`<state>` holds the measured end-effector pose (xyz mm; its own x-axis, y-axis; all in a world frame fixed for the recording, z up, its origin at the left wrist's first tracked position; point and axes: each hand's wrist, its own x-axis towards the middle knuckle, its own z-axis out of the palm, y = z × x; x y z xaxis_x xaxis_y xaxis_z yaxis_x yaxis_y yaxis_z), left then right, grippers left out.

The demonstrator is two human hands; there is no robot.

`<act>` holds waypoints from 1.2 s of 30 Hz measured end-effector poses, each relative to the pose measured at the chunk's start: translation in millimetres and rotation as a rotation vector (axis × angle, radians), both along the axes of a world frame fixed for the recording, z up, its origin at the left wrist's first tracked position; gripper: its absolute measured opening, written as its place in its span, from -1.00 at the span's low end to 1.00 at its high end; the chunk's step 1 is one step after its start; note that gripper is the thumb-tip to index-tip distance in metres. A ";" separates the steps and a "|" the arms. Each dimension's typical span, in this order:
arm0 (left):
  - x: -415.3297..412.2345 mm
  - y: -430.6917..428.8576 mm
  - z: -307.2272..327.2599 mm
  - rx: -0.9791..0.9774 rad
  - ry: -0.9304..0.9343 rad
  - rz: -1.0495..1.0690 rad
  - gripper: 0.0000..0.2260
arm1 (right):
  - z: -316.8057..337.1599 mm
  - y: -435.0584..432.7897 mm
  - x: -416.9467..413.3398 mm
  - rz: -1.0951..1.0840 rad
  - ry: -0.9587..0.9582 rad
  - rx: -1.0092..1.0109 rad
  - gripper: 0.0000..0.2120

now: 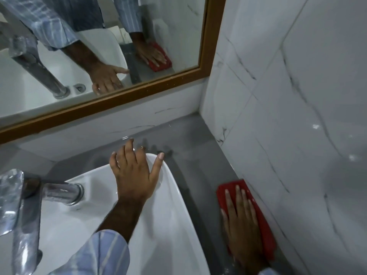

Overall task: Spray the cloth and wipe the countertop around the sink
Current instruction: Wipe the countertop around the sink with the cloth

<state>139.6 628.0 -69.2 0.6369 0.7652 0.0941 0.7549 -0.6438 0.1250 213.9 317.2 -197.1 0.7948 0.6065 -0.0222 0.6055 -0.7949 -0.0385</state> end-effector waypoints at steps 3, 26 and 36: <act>-2.8 0.3 -2.6 0.026 -0.025 -0.007 -0.10 | 2.4 47.0 40.0 0.118 0.012 0.044 -0.41; -10.9 -4.6 -1.9 -0.024 -0.028 -0.036 -0.25 | 9.5 -14.3 -14.3 0.164 0.037 0.008 -0.42; -162.6 -121.9 19.7 -0.733 -0.010 -0.286 -0.10 | 14.7 -120.6 -108.4 -0.141 0.086 0.004 -0.37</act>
<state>-23.1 506.1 -49.5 0.8203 0.4408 -0.3643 0.5689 -0.5637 0.5989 105.4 196.6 -182.4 0.8675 0.4889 -0.0912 0.4819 -0.8717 -0.0891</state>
